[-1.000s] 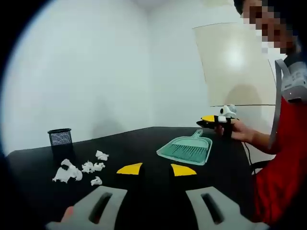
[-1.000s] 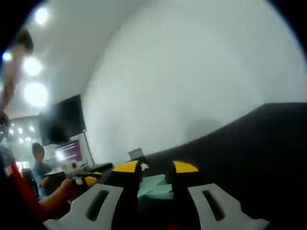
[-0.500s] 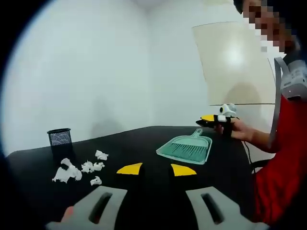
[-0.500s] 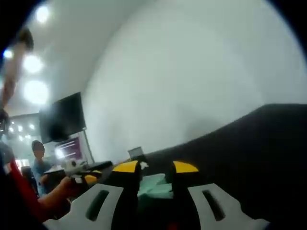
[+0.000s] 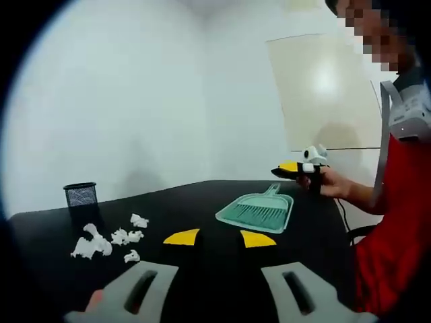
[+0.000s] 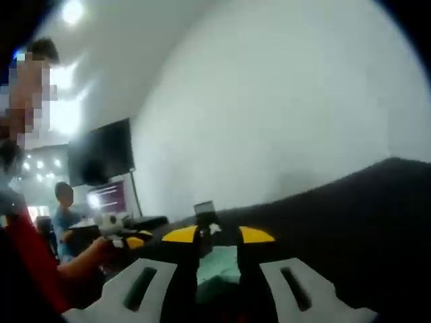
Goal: Pick up the broom and sweep the trash on the tabletop into the dustpan.
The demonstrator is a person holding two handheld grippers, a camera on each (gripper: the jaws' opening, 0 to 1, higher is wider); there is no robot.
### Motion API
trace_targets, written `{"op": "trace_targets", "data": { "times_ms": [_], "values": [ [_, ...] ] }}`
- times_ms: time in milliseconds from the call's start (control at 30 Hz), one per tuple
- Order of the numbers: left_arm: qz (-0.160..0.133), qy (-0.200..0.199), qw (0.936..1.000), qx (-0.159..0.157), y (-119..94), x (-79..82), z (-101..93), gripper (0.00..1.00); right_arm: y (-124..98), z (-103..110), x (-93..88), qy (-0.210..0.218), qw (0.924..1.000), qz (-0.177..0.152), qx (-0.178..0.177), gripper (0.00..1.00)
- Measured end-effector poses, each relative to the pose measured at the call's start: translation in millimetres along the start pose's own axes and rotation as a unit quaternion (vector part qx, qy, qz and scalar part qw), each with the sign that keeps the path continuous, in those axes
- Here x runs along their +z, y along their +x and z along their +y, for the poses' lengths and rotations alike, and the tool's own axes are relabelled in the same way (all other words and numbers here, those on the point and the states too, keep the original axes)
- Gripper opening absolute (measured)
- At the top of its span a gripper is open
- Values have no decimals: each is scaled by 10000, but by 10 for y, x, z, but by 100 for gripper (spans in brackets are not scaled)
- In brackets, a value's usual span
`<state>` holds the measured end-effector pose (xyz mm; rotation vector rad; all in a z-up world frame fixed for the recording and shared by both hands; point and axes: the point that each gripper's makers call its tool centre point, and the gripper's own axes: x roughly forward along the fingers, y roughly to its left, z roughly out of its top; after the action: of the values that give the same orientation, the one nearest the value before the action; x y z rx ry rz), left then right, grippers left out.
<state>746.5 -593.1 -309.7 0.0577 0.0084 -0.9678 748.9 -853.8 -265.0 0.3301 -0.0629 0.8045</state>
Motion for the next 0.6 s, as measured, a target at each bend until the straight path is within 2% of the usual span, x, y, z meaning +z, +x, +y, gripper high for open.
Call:
{"op": "trace_targets", "data": {
  "times_ms": [100,167,233,300,333,400,500,600],
  "values": [
    [68,70,9999,-29,9,-21,-23,20,177,244,33,-313,9982,291,427,18],
    [104,111,9999,-32,12,-32,-32,20,348,431,1,-943,9910,670,678,18],
    [111,156,9998,-31,7,-33,-45,20,483,551,-99,-1421,9800,1093,868,18],
    [80,177,9998,-41,-1,-21,-50,20,582,619,-262,-1723,9656,1631,1059,18],
    [69,174,9998,-48,-3,-18,-50,20,608,634,-317,-1803,9603,1807,1125,18],
    [61,166,9998,-64,-4,-15,-56,20,675,657,-444,-2096,9445,2190,1269,18],
    [54,183,9998,-80,-9,-12,-66,20,733,694,-618,-2393,9201,2733,1462,18],
    [61,220,9997,-88,-13,-11,-72,20,770,726,-782,-2604,8928,3312,1596,18]
  ]
}}
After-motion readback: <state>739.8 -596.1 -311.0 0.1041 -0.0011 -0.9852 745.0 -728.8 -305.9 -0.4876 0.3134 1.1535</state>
